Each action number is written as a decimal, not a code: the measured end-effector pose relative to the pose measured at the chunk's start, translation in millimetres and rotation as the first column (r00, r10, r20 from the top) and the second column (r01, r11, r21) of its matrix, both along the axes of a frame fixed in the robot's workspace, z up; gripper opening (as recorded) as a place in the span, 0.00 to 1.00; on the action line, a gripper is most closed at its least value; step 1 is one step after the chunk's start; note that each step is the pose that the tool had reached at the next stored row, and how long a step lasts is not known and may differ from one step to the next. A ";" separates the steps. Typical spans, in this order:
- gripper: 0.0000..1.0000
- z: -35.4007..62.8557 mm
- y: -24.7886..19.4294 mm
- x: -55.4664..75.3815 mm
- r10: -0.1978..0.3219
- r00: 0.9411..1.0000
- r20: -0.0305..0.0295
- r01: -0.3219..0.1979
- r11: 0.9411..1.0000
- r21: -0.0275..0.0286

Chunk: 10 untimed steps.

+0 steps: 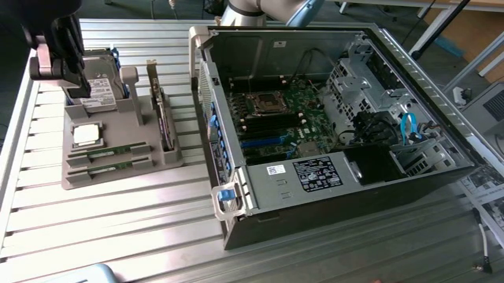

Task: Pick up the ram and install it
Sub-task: 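Pick up the ram and move it above insertion slot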

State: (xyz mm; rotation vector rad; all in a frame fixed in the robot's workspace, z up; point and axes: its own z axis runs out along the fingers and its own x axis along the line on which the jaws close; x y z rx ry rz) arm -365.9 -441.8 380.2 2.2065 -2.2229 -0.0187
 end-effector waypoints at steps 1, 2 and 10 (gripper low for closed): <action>0.11 -0.1 0.0 0.0 0.000 1.000 0.000 0.000 1.000 0.000; 0.11 -0.1 0.0 0.0 0.000 1.000 0.000 0.000 1.000 0.000; 0.11 -5.6 0.0 0.0 0.000 1.000 0.000 0.000 1.000 0.000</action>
